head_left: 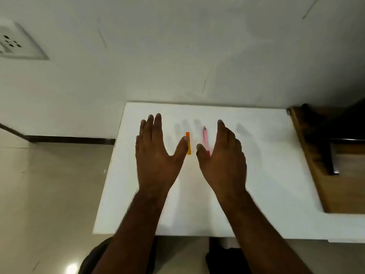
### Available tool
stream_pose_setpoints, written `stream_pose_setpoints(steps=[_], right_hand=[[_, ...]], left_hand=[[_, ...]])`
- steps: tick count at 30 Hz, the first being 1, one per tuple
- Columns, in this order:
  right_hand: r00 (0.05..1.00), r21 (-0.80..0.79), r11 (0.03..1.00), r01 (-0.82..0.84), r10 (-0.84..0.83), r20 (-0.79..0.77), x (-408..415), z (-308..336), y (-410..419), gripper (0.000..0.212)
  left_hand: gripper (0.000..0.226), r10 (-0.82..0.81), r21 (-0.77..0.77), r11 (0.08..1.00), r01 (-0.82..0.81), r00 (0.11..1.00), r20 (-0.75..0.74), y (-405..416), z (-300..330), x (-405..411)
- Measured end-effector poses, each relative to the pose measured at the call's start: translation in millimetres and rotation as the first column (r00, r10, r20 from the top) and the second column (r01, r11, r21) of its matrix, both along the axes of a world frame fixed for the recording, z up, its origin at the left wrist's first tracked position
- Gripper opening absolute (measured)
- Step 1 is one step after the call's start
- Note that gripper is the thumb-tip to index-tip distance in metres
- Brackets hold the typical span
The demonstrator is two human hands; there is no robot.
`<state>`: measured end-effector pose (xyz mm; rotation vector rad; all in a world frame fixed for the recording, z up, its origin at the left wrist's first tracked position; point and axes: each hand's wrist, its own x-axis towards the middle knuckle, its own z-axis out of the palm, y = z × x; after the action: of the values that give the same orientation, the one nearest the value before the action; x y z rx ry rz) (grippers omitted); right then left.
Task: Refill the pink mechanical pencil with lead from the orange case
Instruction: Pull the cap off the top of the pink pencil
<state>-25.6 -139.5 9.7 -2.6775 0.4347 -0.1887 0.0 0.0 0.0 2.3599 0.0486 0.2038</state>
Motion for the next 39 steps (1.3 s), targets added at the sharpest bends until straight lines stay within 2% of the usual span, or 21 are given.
stream_pose_setpoints(steps=[2,4,6,13,16,18,21,24,28,30,33,36,39], right_hand=[[0.997,0.056,0.997,0.061,-0.058,-0.051,10,-19,-2,0.077],[0.984,0.083,0.993,0.081,-0.066,-0.168,19,-32,-7,0.072],[0.971,0.107,0.992,0.073,-0.046,-0.234,30,-40,-12,0.068],[0.976,0.017,0.999,0.030,-0.026,-0.214,46,-60,-19,0.037],[0.979,0.124,0.989,0.075,-0.049,-0.200,48,-60,-21,0.040],[0.985,0.301,0.949,0.098,-0.049,-0.164,50,-56,-20,0.044],[0.995,0.551,0.833,0.050,0.004,-0.096,51,-52,-17,0.043],[0.997,0.704,0.710,-0.009,0.063,-0.050,52,-50,-13,0.039],[0.991,0.740,0.671,-0.047,0.124,-0.050,55,-48,-11,0.027],[0.995,0.764,0.645,-0.003,0.078,-0.062,57,-46,-14,0.019],[0.994,0.862,0.496,0.104,-0.070,-0.080,60,-41,-21,0.007],[0.983,0.898,0.410,0.162,-0.148,-0.110,62,-39,-24,0.021],[0.977,0.886,0.428,0.178,-0.185,-0.108,62,-42,-24,0.023]], left_hand=[[0.086,0.013,-0.051,0.999,-0.018,0.995,-0.095,-1,-12,12],[0.081,0.010,-0.096,0.995,-0.026,0.987,-0.162,0,-21,24],[0.072,0.017,-0.138,0.990,-0.040,0.987,-0.160,-3,-22,33],[0.039,0.036,-0.326,0.939,-0.110,0.974,-0.225,-3,-29,52],[0.026,0.015,-0.336,0.936,-0.103,0.967,-0.255,-9,-29,51],[0.022,-0.004,-0.359,0.928,-0.102,0.959,-0.284,-15,-31,51],[0.019,-0.053,-0.466,0.878,-0.114,0.942,-0.331,-22,-35,51],[0.012,-0.104,-0.551,0.827,-0.110,0.934,-0.343,-24,-35,52],[0.010,-0.115,-0.604,0.787,-0.126,0.932,-0.344,-20,-38,54],[0.011,-0.139,-0.620,0.776,-0.118,0.926,-0.350,-18,-39,55],[0.014,-0.229,-0.618,0.784,-0.048,0.904,-0.360,-20,-40,53],[0.011,-0.311,-0.610,0.792,0.031,0.880,-0.359,-26,-40,48],[0.009,-0.351,-0.607,0.791,0.072,0.867,-0.354,-30,-40,46]])
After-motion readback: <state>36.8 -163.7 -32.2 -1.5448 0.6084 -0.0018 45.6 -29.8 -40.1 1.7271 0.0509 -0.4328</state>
